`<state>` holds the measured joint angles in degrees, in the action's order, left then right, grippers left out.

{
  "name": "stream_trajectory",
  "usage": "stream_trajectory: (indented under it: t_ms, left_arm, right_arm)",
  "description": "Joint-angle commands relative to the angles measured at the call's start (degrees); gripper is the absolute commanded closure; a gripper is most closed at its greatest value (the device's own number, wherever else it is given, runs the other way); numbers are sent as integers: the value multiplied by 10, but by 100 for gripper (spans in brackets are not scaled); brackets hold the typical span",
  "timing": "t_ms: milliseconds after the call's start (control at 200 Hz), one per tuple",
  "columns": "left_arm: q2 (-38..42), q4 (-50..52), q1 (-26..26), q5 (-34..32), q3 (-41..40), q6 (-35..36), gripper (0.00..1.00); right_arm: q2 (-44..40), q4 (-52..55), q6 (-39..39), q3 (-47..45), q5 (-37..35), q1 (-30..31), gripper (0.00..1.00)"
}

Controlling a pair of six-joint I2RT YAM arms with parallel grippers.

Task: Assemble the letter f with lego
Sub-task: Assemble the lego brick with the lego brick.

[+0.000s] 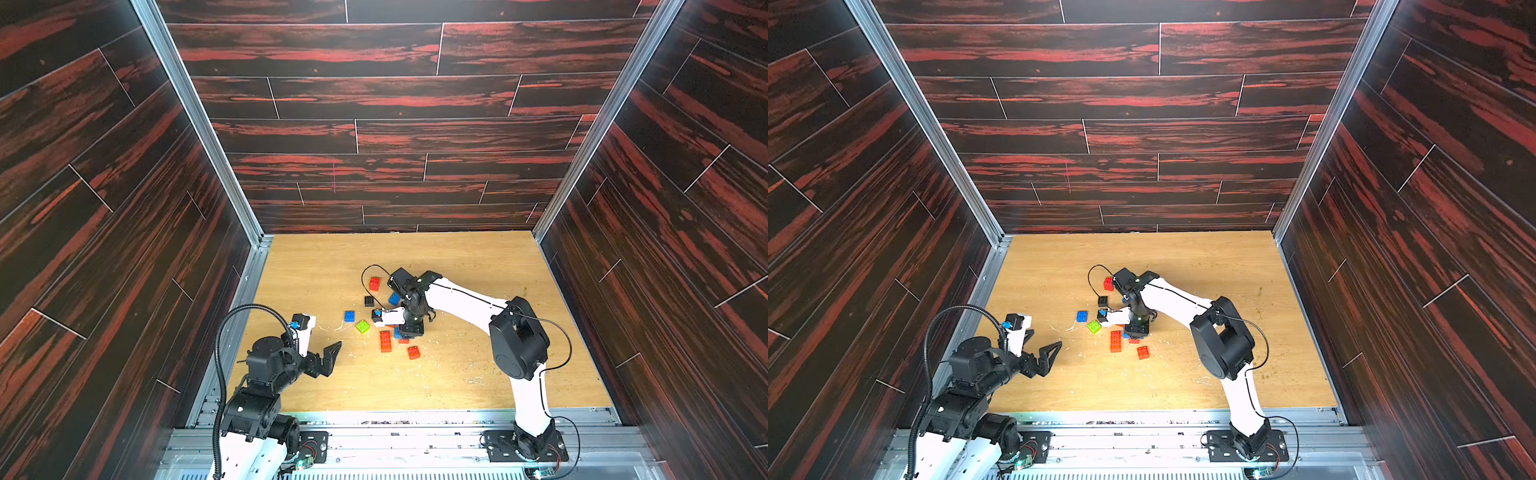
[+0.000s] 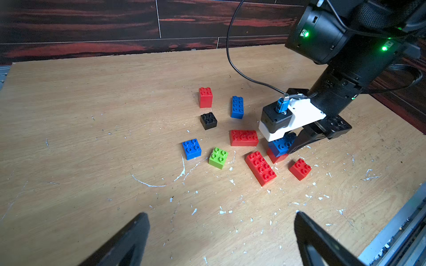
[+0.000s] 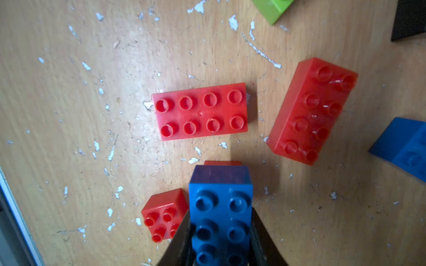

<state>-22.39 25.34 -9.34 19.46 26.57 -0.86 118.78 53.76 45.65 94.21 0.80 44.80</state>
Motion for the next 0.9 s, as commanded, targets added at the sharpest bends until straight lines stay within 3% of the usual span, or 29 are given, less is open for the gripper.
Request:
stream_trajectory:
  t_ms: [0,897]
  left_arm:
    - [5,5,-2,3,1,6,0]
    - [8,5,-2,5,0,5,0]
  right_arm:
    - [26,29,-6,8,7,9,77]
    - [16,55,-13,38,20,8,65]
